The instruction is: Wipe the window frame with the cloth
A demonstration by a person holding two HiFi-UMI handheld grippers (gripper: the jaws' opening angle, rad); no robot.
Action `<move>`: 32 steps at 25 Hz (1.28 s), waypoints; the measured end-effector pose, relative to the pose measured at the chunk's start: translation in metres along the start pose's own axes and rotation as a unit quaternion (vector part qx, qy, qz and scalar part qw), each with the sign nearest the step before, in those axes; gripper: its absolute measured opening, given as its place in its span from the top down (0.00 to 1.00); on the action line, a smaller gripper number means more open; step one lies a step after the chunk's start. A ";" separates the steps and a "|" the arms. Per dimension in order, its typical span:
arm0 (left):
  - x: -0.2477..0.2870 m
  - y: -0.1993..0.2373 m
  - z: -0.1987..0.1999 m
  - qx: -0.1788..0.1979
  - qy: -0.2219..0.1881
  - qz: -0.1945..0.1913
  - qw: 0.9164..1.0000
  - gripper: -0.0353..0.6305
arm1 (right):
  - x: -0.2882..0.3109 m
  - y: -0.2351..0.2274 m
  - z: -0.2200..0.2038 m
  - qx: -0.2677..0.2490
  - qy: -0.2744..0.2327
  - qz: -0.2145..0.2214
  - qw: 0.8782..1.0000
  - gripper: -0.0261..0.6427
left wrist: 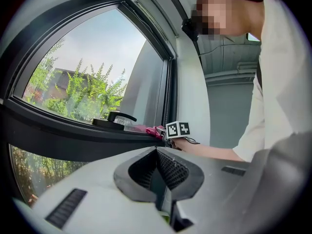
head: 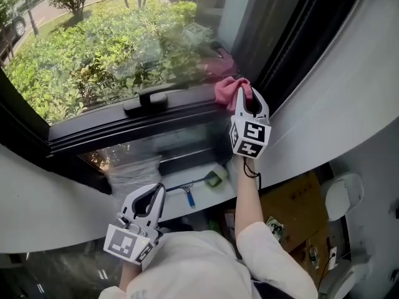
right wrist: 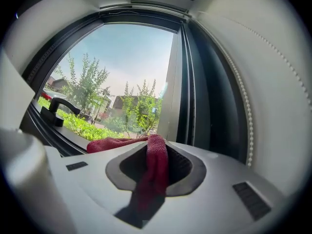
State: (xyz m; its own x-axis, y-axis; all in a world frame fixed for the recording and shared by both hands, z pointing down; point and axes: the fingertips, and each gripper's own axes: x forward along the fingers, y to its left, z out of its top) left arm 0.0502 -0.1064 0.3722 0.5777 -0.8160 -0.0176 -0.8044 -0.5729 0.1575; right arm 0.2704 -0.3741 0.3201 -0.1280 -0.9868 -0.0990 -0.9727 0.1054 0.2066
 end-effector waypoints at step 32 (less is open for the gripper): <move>0.009 -0.010 -0.010 -0.016 0.002 -0.006 1.000 0.93 | -0.016 0.055 0.008 -0.061 0.004 0.026 0.998 0.82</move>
State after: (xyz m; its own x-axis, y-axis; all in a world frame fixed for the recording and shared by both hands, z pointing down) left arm 0.0650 -0.1068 0.3807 0.5887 -0.8082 -0.0152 -0.7919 -0.5804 0.1897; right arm 0.2169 -0.3513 0.3249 -0.1760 -0.9813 -0.0780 -0.9337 0.1413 0.3290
